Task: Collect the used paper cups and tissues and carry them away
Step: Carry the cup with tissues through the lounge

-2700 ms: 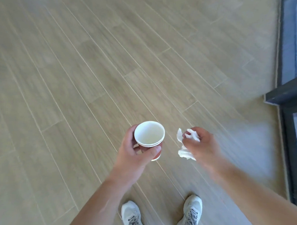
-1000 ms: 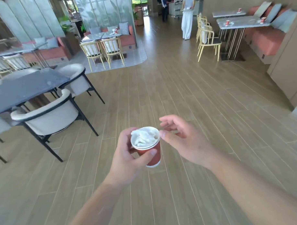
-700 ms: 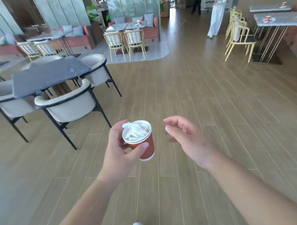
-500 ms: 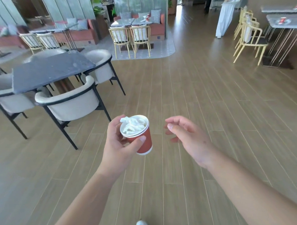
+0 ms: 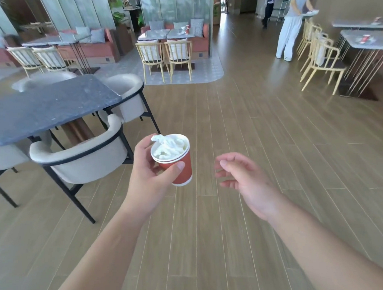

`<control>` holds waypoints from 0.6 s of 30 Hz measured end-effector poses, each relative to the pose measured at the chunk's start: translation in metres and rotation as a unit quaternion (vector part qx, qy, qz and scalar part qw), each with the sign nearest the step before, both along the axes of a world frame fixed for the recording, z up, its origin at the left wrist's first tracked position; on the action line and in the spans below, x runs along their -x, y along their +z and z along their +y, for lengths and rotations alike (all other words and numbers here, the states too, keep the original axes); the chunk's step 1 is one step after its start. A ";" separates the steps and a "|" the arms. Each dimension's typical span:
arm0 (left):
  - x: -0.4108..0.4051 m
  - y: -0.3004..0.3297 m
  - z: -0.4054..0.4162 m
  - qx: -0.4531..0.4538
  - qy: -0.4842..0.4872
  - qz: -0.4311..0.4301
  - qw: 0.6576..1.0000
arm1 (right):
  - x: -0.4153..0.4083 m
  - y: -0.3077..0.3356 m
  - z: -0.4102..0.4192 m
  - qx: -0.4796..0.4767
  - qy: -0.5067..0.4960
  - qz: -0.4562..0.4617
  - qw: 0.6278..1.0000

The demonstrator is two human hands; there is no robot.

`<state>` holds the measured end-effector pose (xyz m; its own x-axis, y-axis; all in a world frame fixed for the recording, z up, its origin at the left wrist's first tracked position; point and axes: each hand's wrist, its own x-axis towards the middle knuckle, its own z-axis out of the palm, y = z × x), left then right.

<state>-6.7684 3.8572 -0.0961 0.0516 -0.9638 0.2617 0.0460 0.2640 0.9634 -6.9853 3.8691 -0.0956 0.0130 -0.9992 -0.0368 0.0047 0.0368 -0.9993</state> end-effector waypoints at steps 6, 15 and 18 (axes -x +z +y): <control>-0.009 -0.004 -0.085 -0.011 0.000 0.010 1.000 | 0.000 0.003 -0.087 0.012 0.003 -0.027 1.000; -0.003 -0.006 -0.257 -0.023 0.048 -0.030 0.998 | 0.005 -0.005 -0.285 0.003 0.052 -0.075 0.996; 0.009 0.001 -0.320 -0.035 0.054 -0.041 0.997 | 0.015 0.003 -0.353 -0.005 0.063 -0.093 0.994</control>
<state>-6.7775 3.5375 -0.0952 0.1365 -0.9697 0.2024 -0.0578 0.1961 0.9789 -7.0008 3.5159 -0.0930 0.1454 -0.9888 -0.0326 0.1844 0.0594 -0.9811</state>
